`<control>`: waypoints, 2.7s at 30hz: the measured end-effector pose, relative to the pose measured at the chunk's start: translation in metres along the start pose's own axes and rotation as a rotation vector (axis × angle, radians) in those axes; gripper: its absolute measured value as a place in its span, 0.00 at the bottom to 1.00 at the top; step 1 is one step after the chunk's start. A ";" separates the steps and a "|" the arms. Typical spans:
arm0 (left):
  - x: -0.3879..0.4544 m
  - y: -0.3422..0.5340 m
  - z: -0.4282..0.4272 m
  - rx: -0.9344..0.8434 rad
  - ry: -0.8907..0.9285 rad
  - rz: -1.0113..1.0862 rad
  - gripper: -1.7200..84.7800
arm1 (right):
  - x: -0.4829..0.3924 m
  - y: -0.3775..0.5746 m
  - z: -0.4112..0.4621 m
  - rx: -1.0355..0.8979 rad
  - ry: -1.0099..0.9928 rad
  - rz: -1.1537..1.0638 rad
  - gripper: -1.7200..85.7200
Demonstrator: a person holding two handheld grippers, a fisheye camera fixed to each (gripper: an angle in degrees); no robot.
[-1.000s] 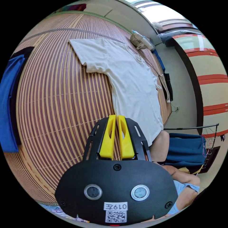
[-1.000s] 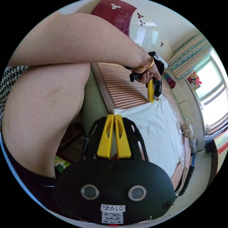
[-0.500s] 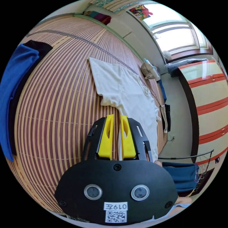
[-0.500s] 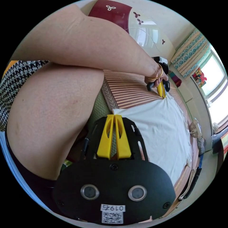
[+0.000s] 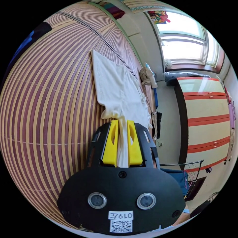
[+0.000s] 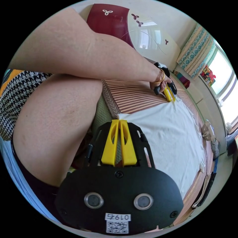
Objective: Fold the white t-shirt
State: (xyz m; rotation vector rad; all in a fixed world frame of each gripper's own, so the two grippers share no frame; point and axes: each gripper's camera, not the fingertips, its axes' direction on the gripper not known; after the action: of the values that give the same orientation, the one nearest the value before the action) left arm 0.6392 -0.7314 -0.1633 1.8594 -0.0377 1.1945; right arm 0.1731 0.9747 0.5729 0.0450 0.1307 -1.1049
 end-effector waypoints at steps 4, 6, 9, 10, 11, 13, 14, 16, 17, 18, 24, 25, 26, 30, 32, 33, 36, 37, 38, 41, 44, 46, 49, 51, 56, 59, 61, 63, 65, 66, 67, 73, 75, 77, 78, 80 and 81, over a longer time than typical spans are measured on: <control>0.000 -0.010 -0.004 0.000 -0.001 0.016 0.04 | 0.008 0.004 -0.004 0.006 -0.022 0.018 0.01; 0.002 -0.013 -0.006 0.010 -0.010 0.032 0.04 | 0.010 0.006 -0.005 0.007 -0.022 0.016 0.01; 0.006 -0.015 -0.020 0.082 -0.025 0.035 0.04 | 0.012 0.008 -0.009 0.013 -0.024 0.001 0.01; 0.011 -0.017 -0.024 0.080 -0.066 0.054 0.04 | 0.011 0.008 -0.010 0.013 -0.027 -0.017 0.01; 0.015 -0.018 -0.025 0.069 -0.124 0.067 0.04 | 0.011 0.008 -0.010 0.004 -0.025 -0.042 0.01; 0.021 -0.019 -0.026 0.064 -0.174 0.090 0.04 | 0.008 0.008 -0.008 -0.019 -0.016 -0.081 0.01; 0.023 -0.019 -0.027 0.063 -0.178 0.095 0.04 | 0.007 0.009 -0.007 -0.022 -0.005 -0.095 0.01; 0.031 -0.018 -0.030 0.074 -0.195 0.117 0.04 | 0.008 0.008 -0.010 -0.007 0.028 -0.105 0.01; 0.037 -0.017 -0.032 0.076 -0.220 0.138 0.04 | 0.010 0.007 -0.014 0.012 0.030 -0.093 0.01; 0.040 -0.017 -0.032 0.075 -0.231 0.149 0.04 | 0.012 0.006 -0.016 0.023 0.023 -0.084 0.01; 0.061 -0.012 -0.043 0.053 -0.286 0.173 0.04 | 0.012 0.009 -0.008 -0.040 0.019 -0.126 0.01; 0.064 -0.011 -0.046 0.051 -0.286 0.176 0.04 | 0.013 0.010 -0.010 -0.038 0.017 -0.120 0.01; 0.067 -0.010 -0.049 0.050 -0.278 0.172 0.04 | 0.015 0.010 -0.013 -0.025 0.008 -0.108 0.01; 0.077 -0.005 -0.060 0.059 -0.261 0.159 0.04 | 0.021 0.010 -0.015 -0.051 -0.012 -0.094 0.01; 0.085 -0.002 -0.067 0.058 -0.247 0.151 0.04 | 0.026 0.014 -0.014 -0.058 -0.022 -0.074 0.01; 0.087 -0.001 -0.069 0.057 -0.242 0.149 0.04 | 0.027 0.015 -0.015 -0.057 -0.023 -0.068 0.01; 0.096 0.005 -0.081 0.047 -0.204 0.132 0.04 | 0.028 0.019 -0.021 -0.060 0.001 -0.058 0.02; 0.100 0.007 -0.085 0.043 -0.190 0.130 0.04 | 0.026 0.021 -0.023 -0.059 0.030 -0.065 0.02; 0.106 0.010 -0.090 0.040 -0.184 0.131 0.04 | 0.024 0.024 -0.025 -0.059 0.066 -0.076 0.02; 0.122 0.019 -0.102 0.036 -0.183 0.134 0.03 | 0.017 0.031 -0.030 -0.065 0.143 -0.130 0.03; 0.139 0.029 -0.115 0.041 -0.178 0.133 0.03 | 0.020 0.037 -0.037 -0.071 0.173 -0.142 0.05; 0.148 0.036 -0.124 0.043 -0.178 0.126 0.03 | 0.026 0.042 -0.043 -0.074 0.164 -0.139 0.08; 0.165 0.049 -0.141 0.065 -0.186 0.103 0.03 | 0.033 0.049 -0.053 -0.100 0.124 -0.144 0.12; 0.176 0.058 -0.152 0.076 -0.190 0.085 0.03 | 0.036 0.056 -0.060 -0.098 0.136 -0.160 0.12; 0.237 0.091 -0.181 0.106 -0.226 0.153 0.03 | 0.062 0.088 -0.103 0.001 0.006 -0.099 0.11; 0.294 0.116 -0.176 0.029 -0.199 0.306 0.03 | 0.094 0.112 -0.128 0.058 -0.035 0.024 0.11; 0.331 0.135 -0.165 -0.055 -0.196 0.408 0.03 | 0.121 0.127 -0.134 0.045 0.034 0.130 0.10; 0.363 0.155 -0.151 -0.139 -0.246 0.469 0.03 | 0.153 0.143 -0.133 -0.015 0.081 0.241 0.09; 0.392 0.177 -0.138 -0.187 -0.412 0.472 0.03 | 0.181 0.162 -0.134 -0.107 0.061 0.277 0.05; 0.396 0.182 -0.137 -0.197 -0.459 0.463 0.03 | 0.185 0.167 -0.135 -0.128 0.047 0.274 0.03; 0.405 0.191 -0.137 -0.211 -0.533 0.448 0.03 | 0.190 0.176 -0.141 -0.153 0.015 0.254 0.02; 0.489 0.255 -0.178 -0.066 -0.445 0.564 0.03 | 0.234 0.256 -0.218 -0.141 0.227 0.346 0.01; 0.519 0.284 -0.186 -0.037 -0.412 0.597 0.03 | 0.272 0.296 -0.243 -0.163 0.292 0.483 0.01; 0.556 0.332 -0.185 -0.023 -0.338 0.640 0.03 | 0.331 0.365 -0.275 -0.182 0.277 0.759 0.02; 0.565 0.346 -0.183 -0.031 -0.319 0.654 0.03 | 0.345 0.384 -0.282 -0.180 0.248 0.834 0.02; 0.604 0.407 -0.163 -0.072 -0.275 0.749 0.03 | 0.385 0.457 -0.312 -0.067 0.082 1.049 0.03; 0.614 0.422 -0.157 -0.088 -0.278 0.777 0.03 | 0.391 0.473 -0.319 -0.027 0.060 1.097 0.04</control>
State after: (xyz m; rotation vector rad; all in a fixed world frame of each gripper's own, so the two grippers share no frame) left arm 0.6619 -0.6230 0.5897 1.9738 -1.0273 1.3797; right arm 0.7418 0.8728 0.1934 0.1092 0.1453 -0.0066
